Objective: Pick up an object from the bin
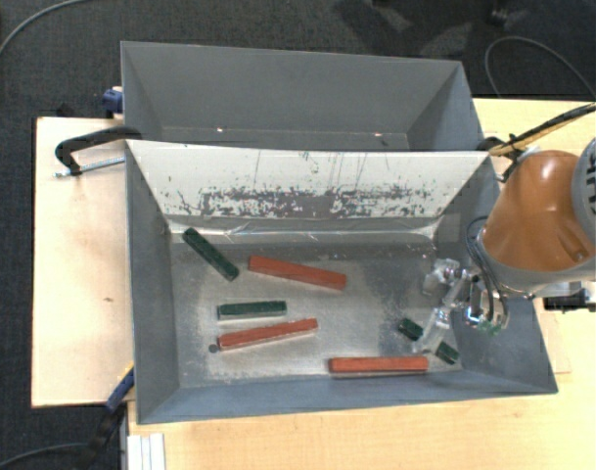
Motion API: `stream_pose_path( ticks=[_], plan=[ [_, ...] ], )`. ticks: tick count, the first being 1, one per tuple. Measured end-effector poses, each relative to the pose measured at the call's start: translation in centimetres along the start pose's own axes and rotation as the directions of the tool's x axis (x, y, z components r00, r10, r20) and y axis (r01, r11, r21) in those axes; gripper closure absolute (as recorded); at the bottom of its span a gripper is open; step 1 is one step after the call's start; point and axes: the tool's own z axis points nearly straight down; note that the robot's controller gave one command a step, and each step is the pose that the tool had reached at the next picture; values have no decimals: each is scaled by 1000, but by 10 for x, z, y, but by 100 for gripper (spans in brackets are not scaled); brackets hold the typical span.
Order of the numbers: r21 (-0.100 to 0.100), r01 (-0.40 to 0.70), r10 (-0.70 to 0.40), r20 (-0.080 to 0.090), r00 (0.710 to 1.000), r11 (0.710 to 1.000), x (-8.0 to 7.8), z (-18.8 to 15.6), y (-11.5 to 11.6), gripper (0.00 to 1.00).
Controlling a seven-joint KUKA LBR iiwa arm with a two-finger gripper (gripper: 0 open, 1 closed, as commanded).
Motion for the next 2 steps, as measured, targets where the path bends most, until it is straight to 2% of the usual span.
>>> stream_pose_path(
  ticks=[1,2],
  plan=[
    [1,-237,237,0,972,972,-10,1,-7,0],
    [5,-505,505,-7,863,863,-7,32,-12,0]
  ],
)
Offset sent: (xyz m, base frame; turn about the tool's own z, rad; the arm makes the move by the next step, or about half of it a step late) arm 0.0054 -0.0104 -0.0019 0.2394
